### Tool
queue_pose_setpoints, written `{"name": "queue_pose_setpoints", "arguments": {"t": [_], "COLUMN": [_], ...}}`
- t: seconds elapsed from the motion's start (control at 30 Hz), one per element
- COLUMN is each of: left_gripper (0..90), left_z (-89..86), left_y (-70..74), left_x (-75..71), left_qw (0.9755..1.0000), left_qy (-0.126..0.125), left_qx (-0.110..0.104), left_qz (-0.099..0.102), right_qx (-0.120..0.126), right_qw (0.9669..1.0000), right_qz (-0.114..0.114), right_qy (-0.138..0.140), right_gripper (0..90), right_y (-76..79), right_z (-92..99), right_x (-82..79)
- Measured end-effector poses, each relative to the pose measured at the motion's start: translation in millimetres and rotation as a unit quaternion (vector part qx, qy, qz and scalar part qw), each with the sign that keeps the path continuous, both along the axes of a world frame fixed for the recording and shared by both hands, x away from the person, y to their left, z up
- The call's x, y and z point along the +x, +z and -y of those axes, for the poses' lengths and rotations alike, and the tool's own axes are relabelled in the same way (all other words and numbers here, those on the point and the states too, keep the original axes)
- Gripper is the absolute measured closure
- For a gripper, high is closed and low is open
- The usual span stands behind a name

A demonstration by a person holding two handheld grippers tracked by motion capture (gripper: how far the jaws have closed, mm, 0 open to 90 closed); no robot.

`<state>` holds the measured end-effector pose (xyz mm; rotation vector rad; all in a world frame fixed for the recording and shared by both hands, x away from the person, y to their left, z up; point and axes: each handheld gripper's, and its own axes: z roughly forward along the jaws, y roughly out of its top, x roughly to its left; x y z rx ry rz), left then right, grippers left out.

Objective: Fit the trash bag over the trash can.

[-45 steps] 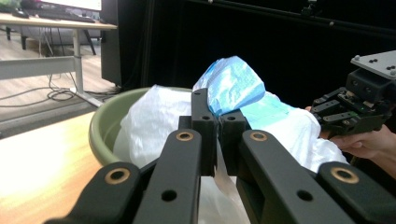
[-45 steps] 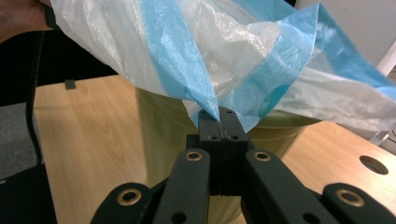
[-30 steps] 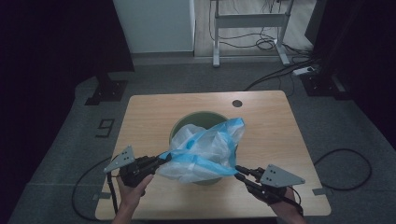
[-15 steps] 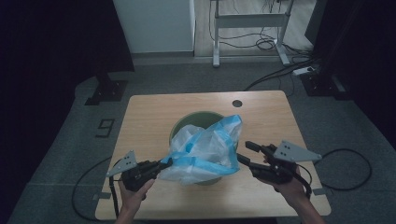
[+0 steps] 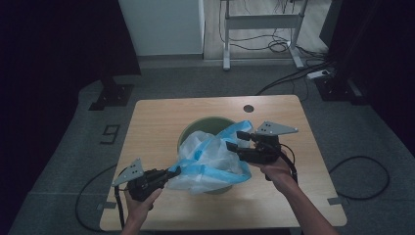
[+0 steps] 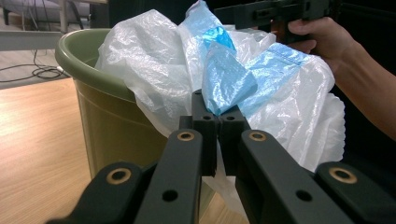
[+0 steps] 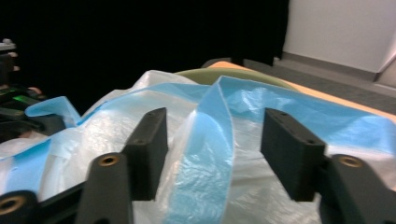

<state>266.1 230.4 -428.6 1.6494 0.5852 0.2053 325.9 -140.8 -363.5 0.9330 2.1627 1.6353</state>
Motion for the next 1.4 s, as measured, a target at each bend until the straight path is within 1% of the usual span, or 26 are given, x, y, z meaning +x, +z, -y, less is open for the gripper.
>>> {"name": "queue_pose_setpoints", "arguments": {"t": [0.03, 0.1, 0.2, 0.27, 0.37, 0.47, 0.5, 0.53, 0.63, 0.7, 0.77, 0.8, 0.87, 0.9, 0.93, 1.0, 1.03, 1.13, 1.2, 1.27, 1.4], "left_gripper": [88.5, 88.5, 88.5, 88.5, 88.5, 88.4, 88.4, 88.4, 87.9, 86.5, 82.5, 78.5, 65.7, 57.4, 50.5, 41.6, 37.4, 31.8, 30.9, 30.3, 30.8], "left_z": [0.2, 0.5, 1.0, 1.4, 1.8, 2.3, 2.3, 2.0, 0.6, -0.9, -2.7, -4.0, -6.2, -7.4, -8.7, -10.7, -11.5, -10.8, -6.2, 2.8, 20.9], "left_y": [0.2, 0.3, -0.2, -0.6, -0.6, -0.4, -0.4, -0.4, -0.2, 0.6, 2.6, 5.0, 9.8, 13.4, 17.8, 28.3, 34.0, 50.2, 59.7, 68.3, 75.9], "left_x": [-0.3, -0.6, -0.9, -0.8, -0.2, -0.4, -0.5, -0.6, -1.3, -2.0, -3.5, -4.9, -6.2, -7.1, -8.0, -9.4, -9.5, -7.0, -3.4, 1.9, 12.1], "left_qw": [1.0000, 1.0000, 1.0000, 1.0000, 1.0000, 1.0000, 1.0000, 1.0000, 1.0000, 1.0000, 0.9998, 0.9996, 0.9994, 0.9993, 0.9993, 0.9994, 0.9995, 0.9995, 0.9995, 0.9993, 0.9981], "left_qy": [0.000, -0.001, -0.002, -0.002, -0.002, -0.002, -0.002, -0.002, 0.001, 0.005, 0.011, 0.018, 0.024, 0.026, 0.022, 0.011, 0.006, -0.007, -0.011, -0.016, -0.011], "left_qx": [0.000, -0.001, 0.000, 0.000, 0.000, 0.000, 0.000, 0.000, -0.002, -0.005, -0.011, -0.014, -0.017, -0.018, -0.016, -0.014, -0.014, -0.008, 0.006, 0.025, 0.055], "left_qz": [0.002, 0.003, 0.003, 0.003, 0.003, 0.004, 0.004, 0.004, 0.006, 0.007, 0.011, 0.015, 0.017, 0.021, 0.024, 0.028, 0.029, 0.029, 0.028, 0.024, 0.026], "right_qx": [-0.003, -0.003, 0.006, 0.013, 0.011, 0.011, 0.005, 0.000, -0.011, -0.012, -0.011, -0.011, -0.012, -0.013, -0.016, -0.019, -0.020, -0.024, -0.023, -0.024, -0.026], "right_qw": [1.0000, 1.0000, 0.9998, 0.9997, 0.9998, 0.9996, 0.9996, 0.9996, 0.9996, 0.9997, 0.9998, 0.9998, 0.9997, 0.9996, 0.9994, 0.9988, 0.9986, 0.9981, 0.9980, 0.9978, 0.9974], "right_qz": [-0.002, -0.007, -0.015, -0.018, -0.017, -0.026, -0.027, -0.027, -0.018, -0.010, -0.001, 0.004, 0.013, 0.020, 0.028, 0.044, 0.049, 0.056, 0.058, 0.061, 0.065], "right_qy": [0.004, 0.002, -0.010, -0.009, -0.009, -0.001, 0.003, 0.005, 0.021, 0.021, 0.017, 0.018, 0.015, 0.012, 0.010, 0.009, 0.010, 0.012, 0.014, 0.015, 0.016], "right_gripper": [44.3, 44.0, 40.7, 39.1, 38.6, 40.5, 42.3, 46.8, 68.5, 80.1, 87.6, 88.6, 88.9, 88.9, 88.9, 88.9, 89.0, 89.0, 89.0, 89.0, 89.0], "right_y": [-0.7, -1.2, 1.3, 4.4, 8.5, 9.2, 8.3, 7.0, 2.6, 0.6, -1.2, -1.7, -1.5, -0.9, 0.0, 2.2, 3.3, 5.2, 6.2, 7.0, 7.5], "right_z": [-1.4, -2.7, -0.2, 2.0, 2.4, 0.3, -1.4, -3.4, -7.4, -8.4, -7.9, -7.1, -5.0, -4.0, -3.0, -1.2, -0.6, -0.1, -0.7, -2.1, -4.8], "right_x": [1.2, 3.6, 9.2, 11.7, 12.8, 13.8, 13.6, 13.0, 9.7, 7.6, 5.7, 4.7, 1.9, 0.2, -1.7, -5.0, -6.3, -8.1, -8.9, -9.7, -10.4]}}
